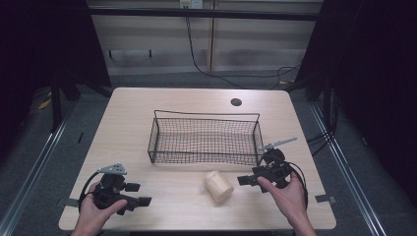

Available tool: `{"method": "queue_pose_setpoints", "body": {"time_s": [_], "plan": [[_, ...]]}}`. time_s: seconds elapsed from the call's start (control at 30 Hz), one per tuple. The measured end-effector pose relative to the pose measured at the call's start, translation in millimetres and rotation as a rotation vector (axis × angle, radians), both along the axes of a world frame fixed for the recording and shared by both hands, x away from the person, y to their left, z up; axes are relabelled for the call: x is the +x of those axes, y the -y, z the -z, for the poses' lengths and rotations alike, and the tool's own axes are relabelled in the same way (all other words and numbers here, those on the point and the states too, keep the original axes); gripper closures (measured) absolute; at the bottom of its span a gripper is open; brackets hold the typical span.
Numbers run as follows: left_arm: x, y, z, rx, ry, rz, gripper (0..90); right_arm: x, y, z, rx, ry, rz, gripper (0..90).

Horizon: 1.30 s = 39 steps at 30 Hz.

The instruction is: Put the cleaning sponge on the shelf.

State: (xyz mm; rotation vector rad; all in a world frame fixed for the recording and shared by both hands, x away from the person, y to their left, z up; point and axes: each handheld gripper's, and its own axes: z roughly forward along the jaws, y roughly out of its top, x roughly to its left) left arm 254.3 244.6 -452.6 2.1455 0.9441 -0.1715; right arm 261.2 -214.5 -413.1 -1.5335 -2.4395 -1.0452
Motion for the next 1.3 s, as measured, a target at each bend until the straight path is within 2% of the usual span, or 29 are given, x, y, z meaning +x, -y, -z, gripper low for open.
{"method": "queue_pose_setpoints", "body": {"time_s": [0.07, 0.2, 0.3, 0.43, 0.47, 0.57, 0.77, 0.87, 1.07, 1.2, 1.3], "plan": [[-0.1, -0.1, -0.1, 0.000, 0.001, 0.000, 20.9, 3.0, -4.1, -1.2, -0.024, -0.025, -0.015, 18.2], [0.3, 0.2, 0.4, -0.001, -0.001, -0.002, 20.8, 6.6, -7.2, -2.8, -0.026, -0.043, -0.030, 18.1], [0.1, 0.3, 0.5, 0.000, 0.003, 0.001, 20.8, 11.7, -13.6, -6.5, -0.029, -0.080, -0.057, 16.7], [0.1, 0.4, 0.8, -0.002, 0.000, -0.003, 20.9, 15.8, -18.8, -9.1, -0.035, -0.078, -0.075, 16.7], [0.2, 0.3, 0.8, -0.001, 0.002, -0.001, 20.8, 18.3, -23.1, -9.2, -0.051, -0.089, -0.093, 16.7], [0.1, 0.1, 0.7, -0.001, 0.001, -0.001, 20.8, 19.7, -27.2, -9.5, -0.058, -0.098, -0.105, 16.7], [-0.1, 0.4, 0.8, 0.000, 0.004, -0.003, 20.8, 25.4, -34.1, -11.1, -0.053, -0.133, -0.145, 16.8], [0.5, 0.1, 0.7, 0.002, 0.001, 0.003, 20.8, 29.4, -38.1, -9.8, -0.068, -0.164, -0.160, 17.0], [0.7, 0.1, 0.9, 0.004, 0.000, 0.004, 20.8, 37.2, -51.0, -1.3, -0.099, -0.189, -0.193, 17.4], [0.7, -0.2, 0.8, 0.003, 0.001, 0.005, 20.9, 38.9, -56.7, -0.7, -0.103, -0.204, -0.206, 17.4], [0.1, 0.3, 0.8, 0.002, -0.002, 0.008, 20.8, 40.8, -61.2, 0.4, -0.126, -0.220, -0.211, 17.6]]}}
